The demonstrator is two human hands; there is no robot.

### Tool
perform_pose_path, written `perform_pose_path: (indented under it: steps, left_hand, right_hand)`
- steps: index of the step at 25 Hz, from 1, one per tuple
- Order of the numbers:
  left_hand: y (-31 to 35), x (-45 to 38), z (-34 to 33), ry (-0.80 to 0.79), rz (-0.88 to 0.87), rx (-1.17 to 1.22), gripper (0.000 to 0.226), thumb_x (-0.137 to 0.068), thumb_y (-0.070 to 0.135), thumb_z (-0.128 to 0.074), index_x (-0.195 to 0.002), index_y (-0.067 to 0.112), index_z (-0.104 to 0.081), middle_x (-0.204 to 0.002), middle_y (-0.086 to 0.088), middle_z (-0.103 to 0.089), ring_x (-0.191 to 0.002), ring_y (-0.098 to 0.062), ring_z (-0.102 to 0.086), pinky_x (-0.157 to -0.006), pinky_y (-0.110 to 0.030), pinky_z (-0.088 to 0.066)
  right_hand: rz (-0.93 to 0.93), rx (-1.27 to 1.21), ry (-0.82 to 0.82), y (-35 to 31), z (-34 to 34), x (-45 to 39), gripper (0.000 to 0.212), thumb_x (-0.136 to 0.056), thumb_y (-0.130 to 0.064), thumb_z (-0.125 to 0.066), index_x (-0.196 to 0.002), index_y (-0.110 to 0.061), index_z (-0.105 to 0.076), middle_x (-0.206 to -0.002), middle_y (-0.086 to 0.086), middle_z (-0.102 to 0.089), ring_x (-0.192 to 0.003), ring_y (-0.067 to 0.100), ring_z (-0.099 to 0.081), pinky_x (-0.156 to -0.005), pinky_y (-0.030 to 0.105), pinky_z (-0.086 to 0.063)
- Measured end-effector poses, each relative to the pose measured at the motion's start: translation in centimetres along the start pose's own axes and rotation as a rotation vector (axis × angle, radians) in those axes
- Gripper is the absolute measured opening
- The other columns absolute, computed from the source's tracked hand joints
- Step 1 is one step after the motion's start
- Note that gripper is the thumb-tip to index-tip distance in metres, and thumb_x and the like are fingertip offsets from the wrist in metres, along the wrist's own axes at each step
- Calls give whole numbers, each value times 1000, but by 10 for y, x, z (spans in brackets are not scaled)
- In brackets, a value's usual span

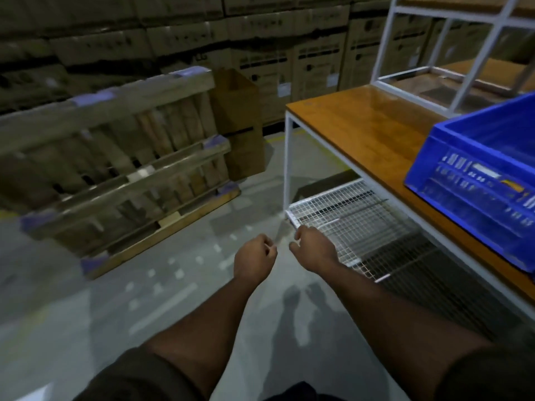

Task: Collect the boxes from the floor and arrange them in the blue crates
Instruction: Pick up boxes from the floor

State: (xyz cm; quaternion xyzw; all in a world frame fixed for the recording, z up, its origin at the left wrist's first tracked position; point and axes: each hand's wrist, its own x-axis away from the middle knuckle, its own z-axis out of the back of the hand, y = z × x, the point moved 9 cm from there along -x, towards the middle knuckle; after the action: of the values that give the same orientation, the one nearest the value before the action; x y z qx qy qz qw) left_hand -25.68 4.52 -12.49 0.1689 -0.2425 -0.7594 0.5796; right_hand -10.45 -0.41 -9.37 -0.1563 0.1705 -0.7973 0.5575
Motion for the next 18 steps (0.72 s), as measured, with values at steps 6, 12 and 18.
perform_pose_path:
  steps: [6,12,18]
  left_hand:
    - [-135,43,62,68,151,5,16,-95,39,-56,-93,25,-64,-79,5,-69,-77,-19,-66,-64,-30,-48]
    - [-244,84,132,187,297,33,19,-97,40,-55,-93,24,-65,-81,5,-69,-77,-17,-64,-62,-28,-41]
    - [-339,131,174,264,495,67,17,-96,38,-56,-92,24,-65,-85,2,-72,-82,-20,-67,-68,-31,-48]
  right_hand:
    - [130,-23,-108,-114,-86,24,26,-92,-38,-57,-109,-19,-58,-113,4,-62,-98,20,-60,-82,34,-52]
    - [296,-13,-183,-231,-157,52,27,-94,-39,-55,-112,-20,-60,-113,2,-61,-97,19,-61,-81,32,-50]
    - [483,21,-303,-328,-218,80,27,-95,-40,-54,-113,-19,-60,-113,2,-61,-96,19,-61,-78,30,-47]
